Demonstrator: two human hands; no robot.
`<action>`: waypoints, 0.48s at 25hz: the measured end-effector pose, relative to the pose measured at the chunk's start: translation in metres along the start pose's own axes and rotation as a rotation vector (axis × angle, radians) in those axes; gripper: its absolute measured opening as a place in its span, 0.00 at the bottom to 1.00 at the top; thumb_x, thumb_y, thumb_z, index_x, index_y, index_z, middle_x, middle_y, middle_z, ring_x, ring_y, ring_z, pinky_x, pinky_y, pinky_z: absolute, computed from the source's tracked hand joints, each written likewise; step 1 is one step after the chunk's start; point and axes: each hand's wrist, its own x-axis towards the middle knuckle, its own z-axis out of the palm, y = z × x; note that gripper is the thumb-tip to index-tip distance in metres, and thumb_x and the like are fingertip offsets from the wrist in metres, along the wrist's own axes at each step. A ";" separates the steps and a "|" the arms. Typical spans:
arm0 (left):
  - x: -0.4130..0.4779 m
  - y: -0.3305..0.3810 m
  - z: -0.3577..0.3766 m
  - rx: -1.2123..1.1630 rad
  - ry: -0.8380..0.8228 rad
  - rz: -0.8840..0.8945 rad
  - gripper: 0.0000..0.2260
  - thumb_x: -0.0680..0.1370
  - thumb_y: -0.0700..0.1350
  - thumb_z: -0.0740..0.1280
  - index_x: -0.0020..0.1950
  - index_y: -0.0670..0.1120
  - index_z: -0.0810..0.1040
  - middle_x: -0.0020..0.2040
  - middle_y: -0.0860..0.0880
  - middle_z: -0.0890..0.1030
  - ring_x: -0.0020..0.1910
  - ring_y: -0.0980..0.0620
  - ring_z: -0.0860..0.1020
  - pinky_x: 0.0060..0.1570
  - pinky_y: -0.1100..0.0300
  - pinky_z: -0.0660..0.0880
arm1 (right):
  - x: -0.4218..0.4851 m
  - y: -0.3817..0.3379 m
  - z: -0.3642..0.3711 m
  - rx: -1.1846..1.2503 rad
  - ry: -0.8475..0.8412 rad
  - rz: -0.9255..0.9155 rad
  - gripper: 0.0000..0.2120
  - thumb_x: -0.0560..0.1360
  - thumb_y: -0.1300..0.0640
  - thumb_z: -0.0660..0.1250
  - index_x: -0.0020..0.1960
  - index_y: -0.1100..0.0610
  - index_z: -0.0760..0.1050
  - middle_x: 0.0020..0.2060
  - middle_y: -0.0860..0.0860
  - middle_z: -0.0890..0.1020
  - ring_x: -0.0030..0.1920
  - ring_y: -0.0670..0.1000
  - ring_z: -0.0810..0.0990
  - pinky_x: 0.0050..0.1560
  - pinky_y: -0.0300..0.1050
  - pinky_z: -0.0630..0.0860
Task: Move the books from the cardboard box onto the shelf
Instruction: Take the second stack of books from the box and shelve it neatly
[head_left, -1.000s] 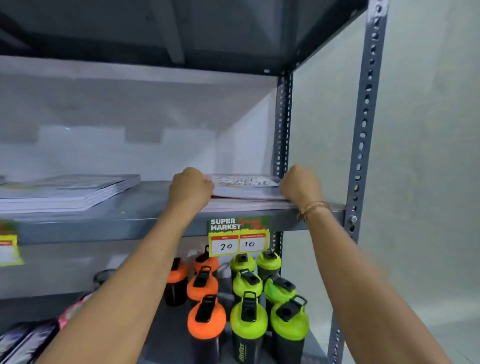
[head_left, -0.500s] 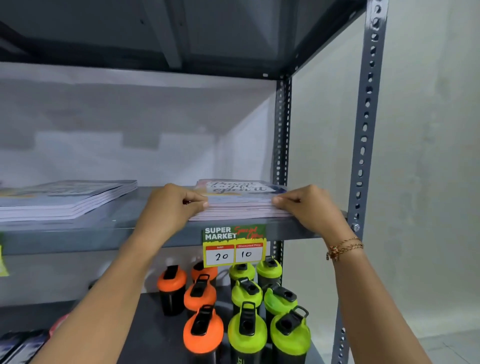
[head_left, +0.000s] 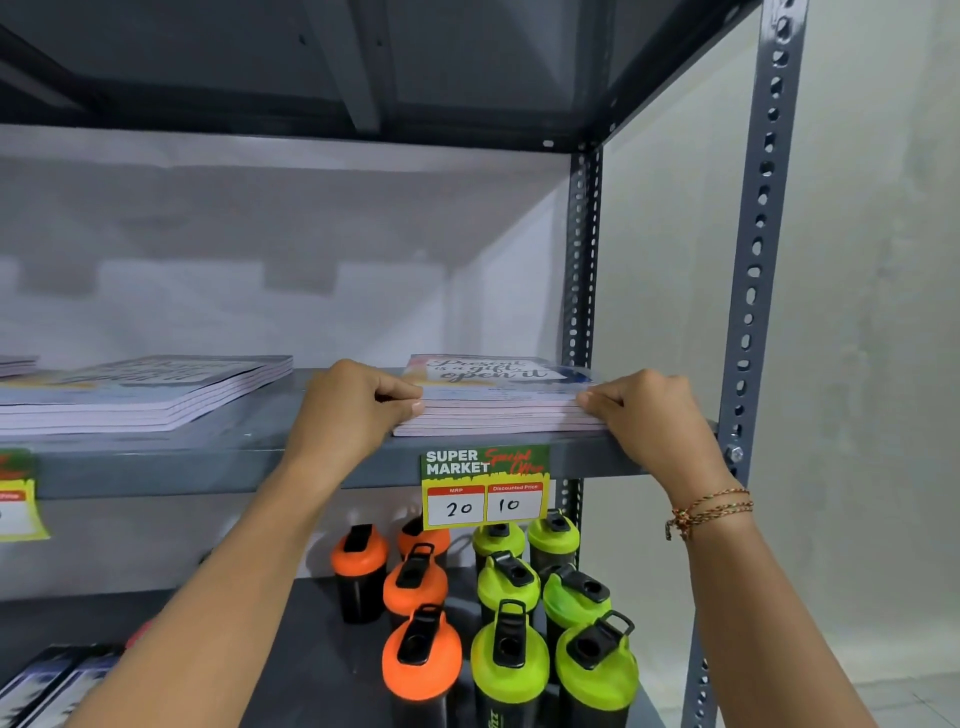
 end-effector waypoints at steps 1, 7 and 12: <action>0.002 0.000 -0.001 -0.004 -0.003 -0.015 0.11 0.72 0.40 0.73 0.54 0.41 0.83 0.53 0.44 0.85 0.38 0.59 0.76 0.40 0.75 0.68 | -0.001 0.000 0.000 0.004 0.015 -0.002 0.16 0.78 0.50 0.63 0.48 0.62 0.83 0.45 0.61 0.85 0.46 0.59 0.80 0.48 0.48 0.78; 0.003 0.001 -0.001 0.021 -0.017 -0.028 0.10 0.73 0.40 0.72 0.54 0.42 0.83 0.54 0.45 0.85 0.45 0.57 0.77 0.41 0.69 0.70 | -0.004 -0.003 -0.006 0.159 0.023 0.030 0.12 0.74 0.54 0.69 0.50 0.61 0.84 0.50 0.61 0.85 0.53 0.59 0.80 0.56 0.48 0.77; -0.002 -0.001 -0.001 0.018 -0.004 -0.025 0.10 0.73 0.40 0.72 0.54 0.42 0.83 0.52 0.45 0.85 0.40 0.55 0.78 0.35 0.74 0.68 | -0.013 -0.001 -0.012 0.257 0.036 0.059 0.11 0.72 0.56 0.72 0.49 0.63 0.83 0.50 0.61 0.85 0.58 0.59 0.78 0.52 0.42 0.74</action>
